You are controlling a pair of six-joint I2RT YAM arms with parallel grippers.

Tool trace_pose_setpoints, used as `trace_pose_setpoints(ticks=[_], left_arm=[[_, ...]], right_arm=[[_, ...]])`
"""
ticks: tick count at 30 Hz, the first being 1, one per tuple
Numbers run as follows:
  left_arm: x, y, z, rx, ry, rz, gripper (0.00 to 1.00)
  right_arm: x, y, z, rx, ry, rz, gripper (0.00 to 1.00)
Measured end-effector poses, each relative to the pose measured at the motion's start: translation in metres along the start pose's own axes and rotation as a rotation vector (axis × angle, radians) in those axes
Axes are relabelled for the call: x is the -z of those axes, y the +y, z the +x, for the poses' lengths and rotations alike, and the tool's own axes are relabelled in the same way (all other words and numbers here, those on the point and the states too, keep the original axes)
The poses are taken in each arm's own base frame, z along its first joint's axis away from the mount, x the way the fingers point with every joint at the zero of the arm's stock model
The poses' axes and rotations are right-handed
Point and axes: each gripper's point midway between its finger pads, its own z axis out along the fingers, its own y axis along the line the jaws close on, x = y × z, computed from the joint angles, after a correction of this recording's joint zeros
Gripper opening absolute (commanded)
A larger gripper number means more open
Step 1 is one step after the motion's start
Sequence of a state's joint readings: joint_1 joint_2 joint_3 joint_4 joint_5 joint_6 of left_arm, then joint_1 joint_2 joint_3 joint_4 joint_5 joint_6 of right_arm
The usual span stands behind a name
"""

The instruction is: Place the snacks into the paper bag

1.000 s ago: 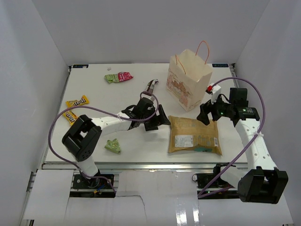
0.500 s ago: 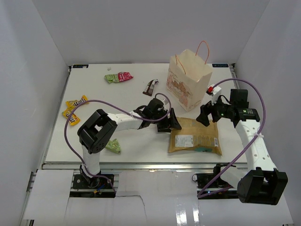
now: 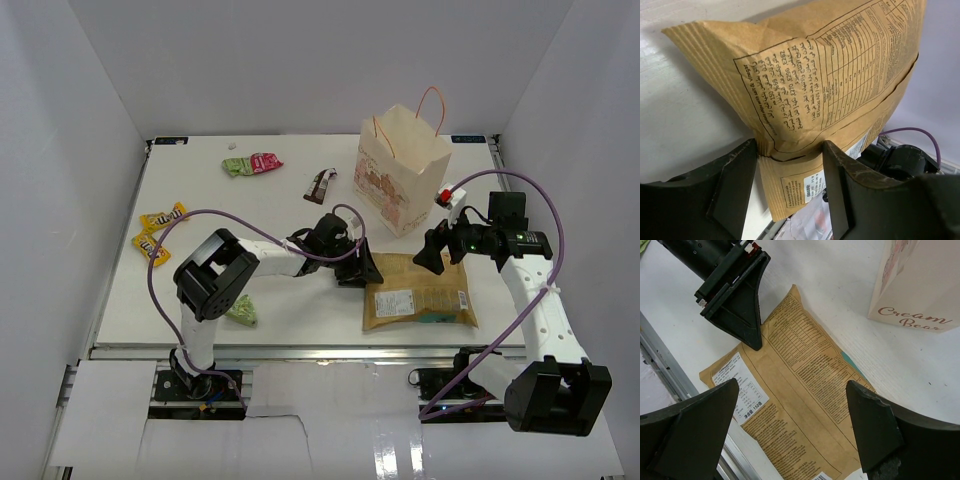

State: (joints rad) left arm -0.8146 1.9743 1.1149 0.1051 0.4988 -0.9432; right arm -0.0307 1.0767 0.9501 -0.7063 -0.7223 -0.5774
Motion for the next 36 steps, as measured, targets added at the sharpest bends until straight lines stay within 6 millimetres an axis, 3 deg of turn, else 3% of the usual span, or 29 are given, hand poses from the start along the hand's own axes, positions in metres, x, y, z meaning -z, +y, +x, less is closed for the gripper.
trace_pose_setpoints(ticks=[3,9,16,21,25,30,36], left_arm=[[0.0,-0.001,0.001,-0.001,0.006,0.004,0.54],[0.001,-0.007,0.005,-0.027,0.033,0.038,0.24],[0.013,-0.012,0.007,-0.195,0.043,0.061,0.15],[0.053,-0.02,0.012,-0.435,0.014,0.036,0.11],[0.098,-0.035,0.011,-0.695,-0.06,0.029,0.1],[0.144,-0.058,0.004,-1.002,-0.168,0.029,0.1],[0.163,-0.06,-0.006,-1.228,-0.205,-0.024,0.09]], right_arm=[[0.0,0.001,-0.001,0.008,-0.006,-0.005,0.94],[0.0,0.007,-0.003,0.03,-0.019,-0.035,0.95],[0.008,0.045,0.008,0.204,-0.027,-0.235,0.99],[0.019,0.061,-0.005,0.411,-0.092,-0.318,0.98],[0.022,0.066,-0.024,0.527,-0.143,-0.341,0.98],[0.008,0.087,-0.042,0.611,-0.17,-0.442,0.98],[-0.013,0.109,-0.075,0.626,-0.216,-0.486,0.96]])
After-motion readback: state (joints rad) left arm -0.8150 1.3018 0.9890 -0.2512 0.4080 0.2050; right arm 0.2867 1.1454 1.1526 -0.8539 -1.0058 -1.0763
